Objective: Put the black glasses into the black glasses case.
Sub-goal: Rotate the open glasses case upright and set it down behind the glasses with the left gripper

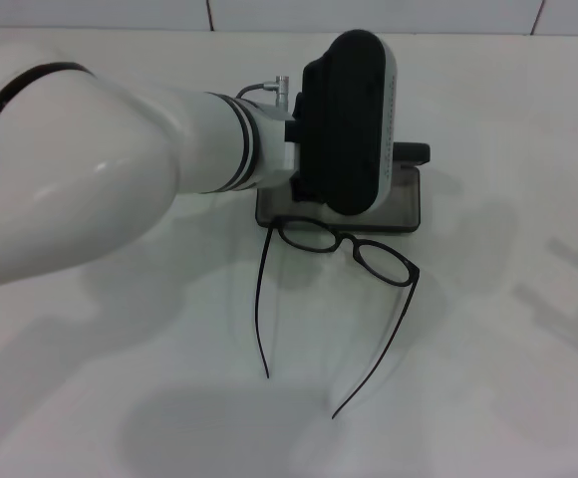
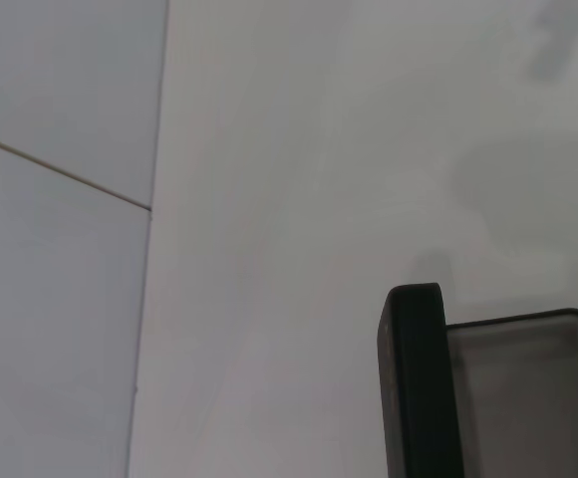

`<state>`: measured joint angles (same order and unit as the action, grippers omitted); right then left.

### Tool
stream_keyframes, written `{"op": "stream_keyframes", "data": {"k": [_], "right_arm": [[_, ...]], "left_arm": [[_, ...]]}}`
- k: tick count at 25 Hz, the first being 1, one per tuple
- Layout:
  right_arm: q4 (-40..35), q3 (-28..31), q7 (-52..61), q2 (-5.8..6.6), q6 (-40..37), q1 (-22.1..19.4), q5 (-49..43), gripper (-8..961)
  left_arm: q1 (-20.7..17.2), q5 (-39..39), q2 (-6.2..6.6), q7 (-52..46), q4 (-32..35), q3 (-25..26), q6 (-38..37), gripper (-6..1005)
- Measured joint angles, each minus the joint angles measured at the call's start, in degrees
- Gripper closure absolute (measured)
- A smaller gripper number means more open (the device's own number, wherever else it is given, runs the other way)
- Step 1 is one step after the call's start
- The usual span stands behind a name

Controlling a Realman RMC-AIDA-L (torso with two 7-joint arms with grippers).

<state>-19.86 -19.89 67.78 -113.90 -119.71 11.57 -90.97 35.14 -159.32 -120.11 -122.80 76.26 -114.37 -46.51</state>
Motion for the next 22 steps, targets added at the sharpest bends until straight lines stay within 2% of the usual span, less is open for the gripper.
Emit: {"op": "stream_keyframes", "data": {"k": [12,17,20,22], "right_arm": [[0.28,0.02,-0.03,0.0,0.0,-0.41,-0.06,77],[0.43,-0.03,-0.44,0.0,-0.19,-0.65,-0.08,77],[0.44,-0.05,-0.65,0.0,-0.29,-0.97,-0.23,78],[0.39,-0.07,-0.66,0.0,-0.1,-1.0,-0.9,78]], "left_arm": [[-1.07,-1.03,-0.1,1.83,-2.05,-0.89,5.07,743],[-1.21,-1.21,-0.09,1.66,-1.82,-0.61,5.09,683],[-1.68,-1.33,-0.04,1.66,-0.2,-0.38,5.08,648],[-3.82,-1.34,0.01,1.67,4.22,0.42,5.07,624]]}}
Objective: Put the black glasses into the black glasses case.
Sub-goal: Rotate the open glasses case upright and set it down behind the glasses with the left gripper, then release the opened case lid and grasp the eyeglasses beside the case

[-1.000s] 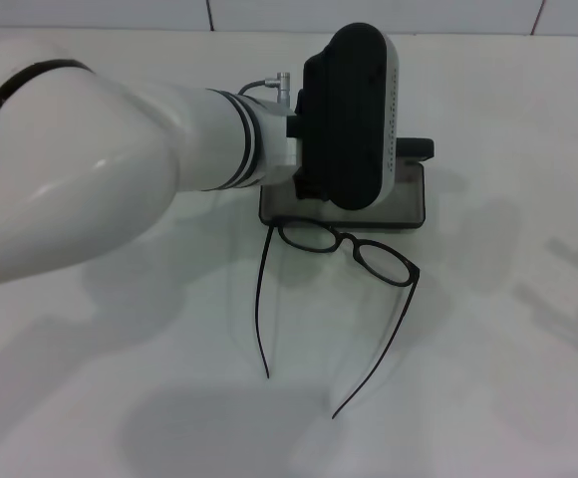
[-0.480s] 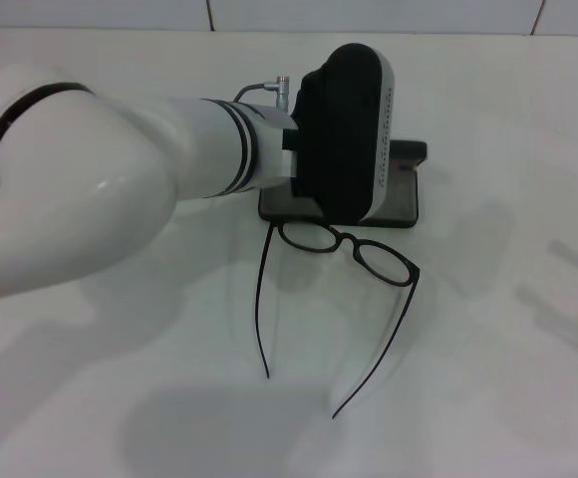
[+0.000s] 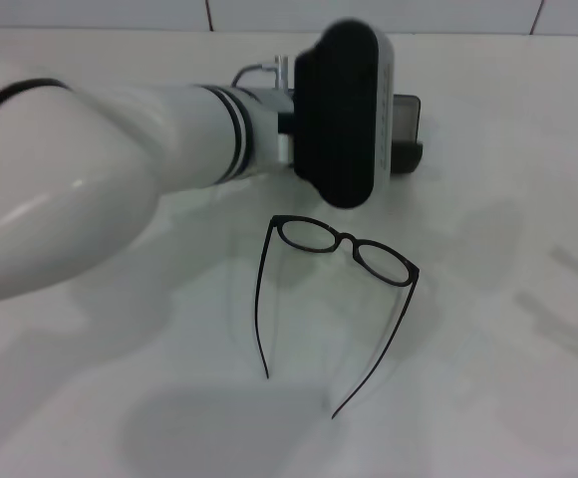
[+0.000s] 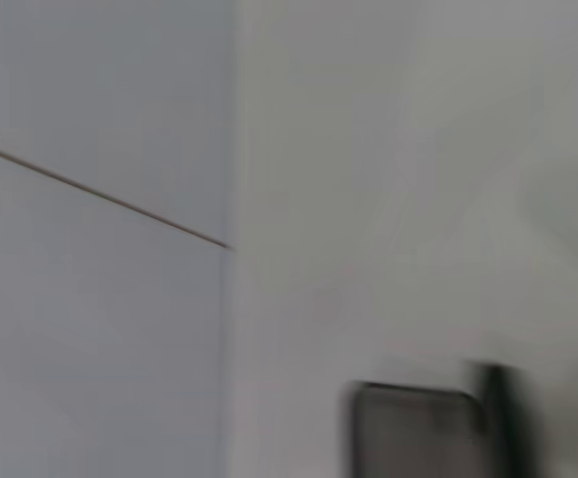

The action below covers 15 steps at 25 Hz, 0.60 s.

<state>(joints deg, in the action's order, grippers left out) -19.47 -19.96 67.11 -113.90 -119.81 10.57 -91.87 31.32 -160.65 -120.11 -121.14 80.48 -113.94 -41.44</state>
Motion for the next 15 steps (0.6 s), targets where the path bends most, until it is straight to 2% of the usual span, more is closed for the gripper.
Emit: {"op": "stream_keyframes", "data": {"k": [3,6,10,13,15], "right_arm": [[-0.25,-0.08,-0.06,0.0,0.46,0.38,-1.23,78],[-0.31,-0.08,-0.06,0.0,0.51,0.67,-1.48,78],[-0.03,-0.23,-0.06,0.0,0.55,1.13,-1.5,79],[0.06,-0.81,-0.06,0.0,0.92,1.2,-1.52,79],[0.11,-1.35,-0.06,-0.07,1.35,1.27,-1.53,79]], "left_arm": [[-4.03,0.09,-0.03,0.0,6.65,1.61,0.64,608],[-6.19,0.13,-0.09,0.01,8.0,1.97,3.62,602],[-4.55,-0.03,-0.16,0.01,0.26,1.54,7.7,608],[-0.97,0.17,-0.31,-0.35,-9.25,1.2,12.2,613],[0.79,0.25,-0.34,-0.69,-12.52,1.12,13.16,616]]}}
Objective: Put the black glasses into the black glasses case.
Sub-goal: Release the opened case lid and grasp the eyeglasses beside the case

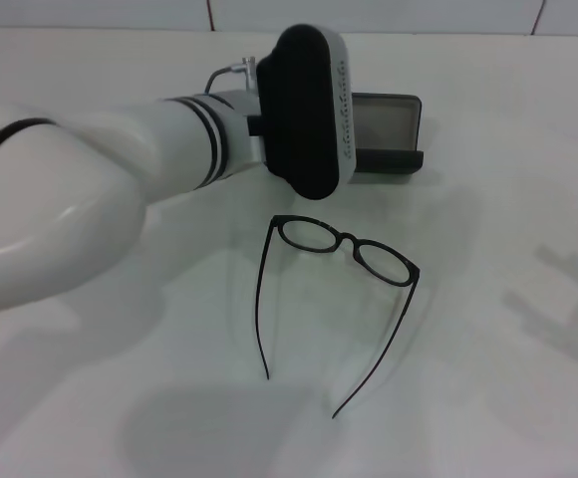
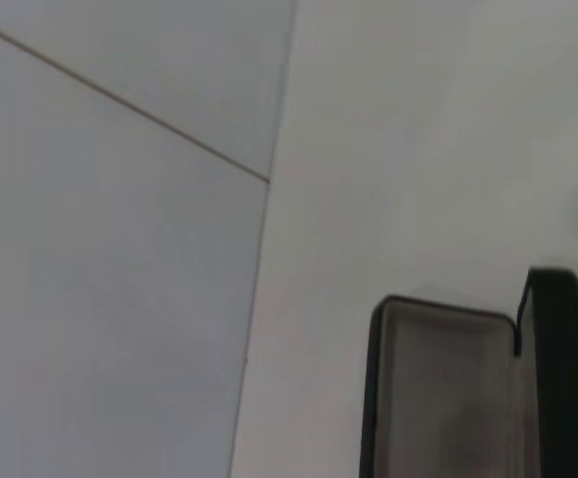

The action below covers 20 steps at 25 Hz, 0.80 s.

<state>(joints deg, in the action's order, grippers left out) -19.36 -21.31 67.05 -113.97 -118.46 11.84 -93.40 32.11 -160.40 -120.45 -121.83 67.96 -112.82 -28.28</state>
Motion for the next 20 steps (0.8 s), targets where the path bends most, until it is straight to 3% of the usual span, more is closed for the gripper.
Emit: {"op": "stream_keyframes", "data": {"k": [4,15,20], "right_arm": [[0.56,-0.68,-0.02,-0.11,0.57,0.01,-0.03,79],[1.54,-0.84,-0.72,-0.11,1.5,0.54,-0.03,80],[1.53,-0.94,-0.75,-0.18,2.25,0.78,-0.02,81]], "left_arm": [[2.4,0.08,0.05,-1.25,-3.37,0.23,0.18,738],[3.87,-0.01,0.07,-1.43,-5.1,-0.06,-1.35,992],[4.02,-0.11,0.1,-1.3,-5.22,-0.06,-3.14,999]]}}
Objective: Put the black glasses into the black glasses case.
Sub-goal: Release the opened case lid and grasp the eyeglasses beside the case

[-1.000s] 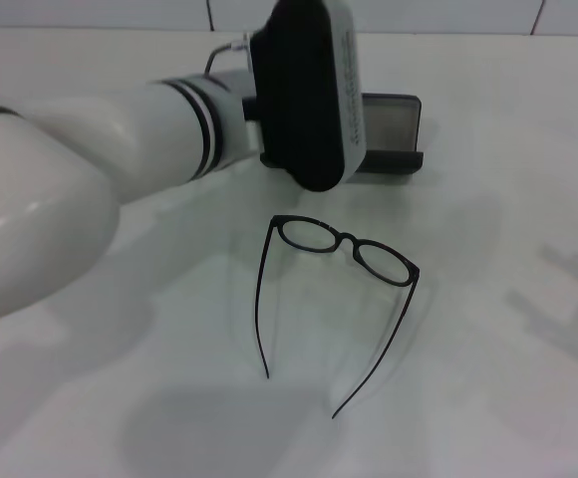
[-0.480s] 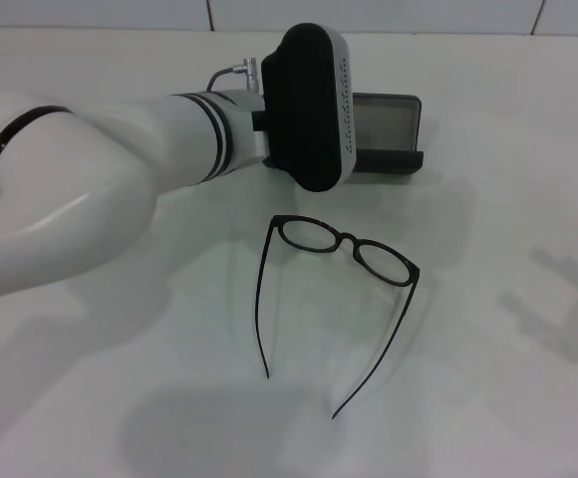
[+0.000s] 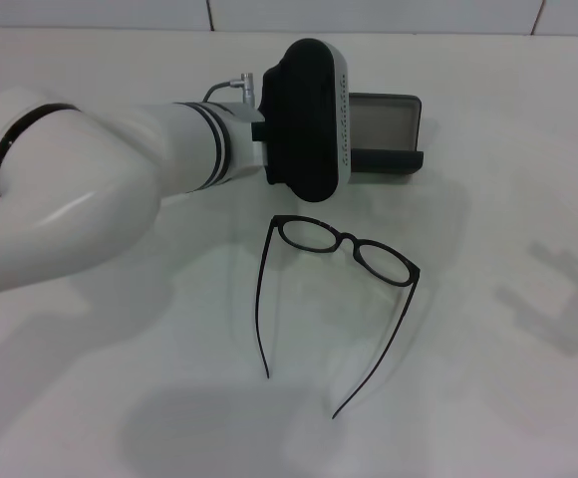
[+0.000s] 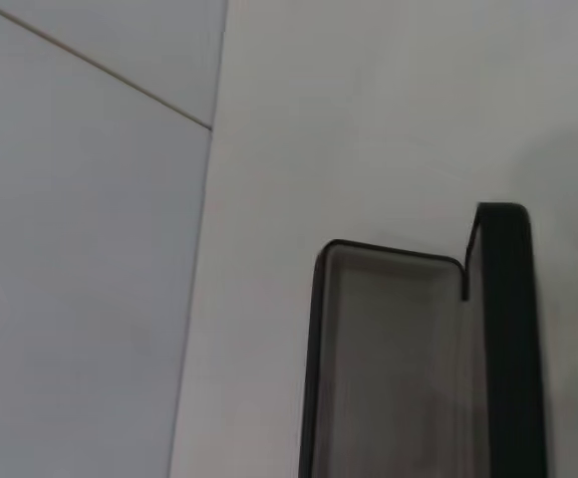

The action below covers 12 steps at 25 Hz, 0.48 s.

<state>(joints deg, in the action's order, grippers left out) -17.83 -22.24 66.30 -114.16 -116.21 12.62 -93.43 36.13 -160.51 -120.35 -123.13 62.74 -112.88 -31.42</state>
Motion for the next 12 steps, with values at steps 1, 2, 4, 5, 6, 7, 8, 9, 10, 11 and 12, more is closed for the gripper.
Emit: {"op": "stream_keyframes", "data": {"k": [1,2,4,5,6,7,8,9,10,11,12], "right_arm": [[-0.01,0.0,-0.01,0.0,0.06,0.01,0.0,81],[-0.01,0.0,-0.01,-0.01,0.06,0.02,0.0,81],[-0.01,0.0,-0.02,-0.01,0.13,0.06,0.01,81],[-0.01,0.0,-0.03,-0.01,0.2,0.09,0.0,81],[-0.01,0.01,-0.03,-0.01,0.36,0.12,0.01,81],[-0.01,0.01,-0.04,-0.01,0.45,0.12,0.0,81],[-0.01,0.01,-0.04,-0.01,0.56,0.12,0.0,81],[-0.01,0.01,-0.04,-0.01,0.6,0.12,0.01,81],[-0.01,0.03,-0.04,-0.02,0.66,0.12,0.0,81],[-0.01,0.08,-0.04,-0.05,0.81,0.12,0.01,81],[-0.01,0.13,-0.04,-0.07,0.97,0.12,0.01,82]], "left_arm": [[0.03,-0.01,0.01,0.0,-0.01,0.0,-0.09,1000],[0.08,-0.02,0.01,0.0,-0.01,0.0,-0.11,1000],[0.23,-0.06,0.02,0.07,-0.04,0.0,-0.13,999],[0.32,-0.09,0.03,0.14,-0.08,-0.02,-0.13,999],[0.41,-0.11,0.03,0.2,-0.14,-0.05,-0.14,999],[0.56,-0.12,0.03,0.22,-0.27,-0.05,-0.13,998],[0.68,-0.13,0.04,0.23,-0.37,-0.06,-0.14,998],[0.82,-0.14,0.03,0.24,-0.51,-0.08,-0.15,998],[0.99,-0.14,0.03,0.24,-0.69,-0.21,-0.18,998],[1.05,-0.16,0.04,0.25,-0.75,-0.32,-0.2,997],[1.11,-0.17,0.06,0.25,-0.82,-0.45,-0.22,997]]}}
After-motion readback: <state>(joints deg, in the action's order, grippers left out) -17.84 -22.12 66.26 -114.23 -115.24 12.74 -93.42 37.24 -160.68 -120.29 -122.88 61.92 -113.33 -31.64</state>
